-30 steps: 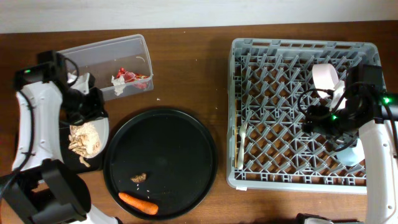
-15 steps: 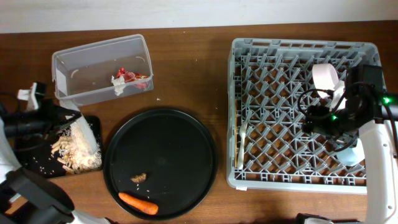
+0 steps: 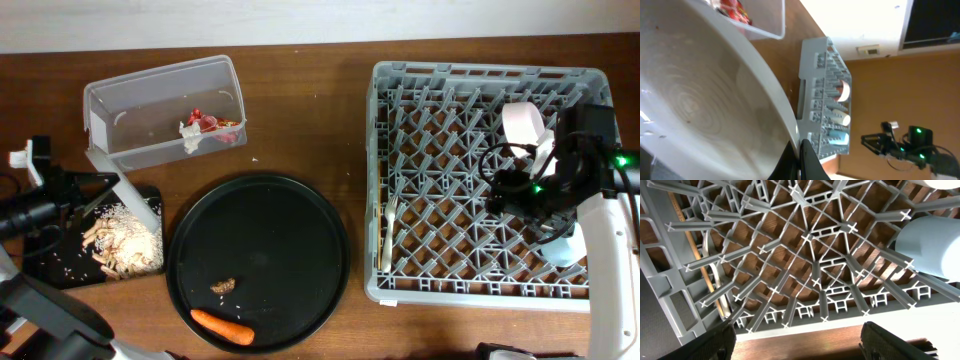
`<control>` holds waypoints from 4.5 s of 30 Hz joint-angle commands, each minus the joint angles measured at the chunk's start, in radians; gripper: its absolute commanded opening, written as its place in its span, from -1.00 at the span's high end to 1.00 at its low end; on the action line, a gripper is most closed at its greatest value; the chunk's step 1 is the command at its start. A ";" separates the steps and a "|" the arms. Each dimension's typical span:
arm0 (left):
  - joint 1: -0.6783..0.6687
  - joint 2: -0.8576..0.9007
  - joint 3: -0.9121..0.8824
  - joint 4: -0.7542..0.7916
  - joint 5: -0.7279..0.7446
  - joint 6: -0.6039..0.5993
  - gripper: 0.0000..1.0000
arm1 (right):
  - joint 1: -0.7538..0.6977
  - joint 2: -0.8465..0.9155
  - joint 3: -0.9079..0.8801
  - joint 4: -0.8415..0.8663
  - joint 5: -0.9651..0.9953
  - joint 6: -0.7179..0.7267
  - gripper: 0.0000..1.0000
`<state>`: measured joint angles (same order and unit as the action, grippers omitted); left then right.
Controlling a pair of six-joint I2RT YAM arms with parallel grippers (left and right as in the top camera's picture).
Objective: Sort waste into correct bins and load items into the dishwasher rack
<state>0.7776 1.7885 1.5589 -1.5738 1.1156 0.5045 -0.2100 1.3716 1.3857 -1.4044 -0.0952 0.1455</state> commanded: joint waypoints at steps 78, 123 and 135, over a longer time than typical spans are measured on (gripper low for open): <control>-1.126 0.135 -0.006 0.176 -1.036 -0.745 -0.35 | -0.006 0.124 0.005 0.346 -0.020 0.050 0.92; -0.984 -0.485 -0.801 0.515 -1.104 -1.261 -0.61 | -0.039 0.060 0.005 0.006 0.017 -0.017 -0.23; -0.984 -0.327 -0.911 0.750 -1.059 -1.261 -0.44 | -0.039 0.060 0.005 0.006 0.017 -0.017 -0.24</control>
<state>-0.2108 1.3998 0.6601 -0.8360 0.0334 -0.7460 -0.2474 1.4281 1.3895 -1.3994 -0.0723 0.1280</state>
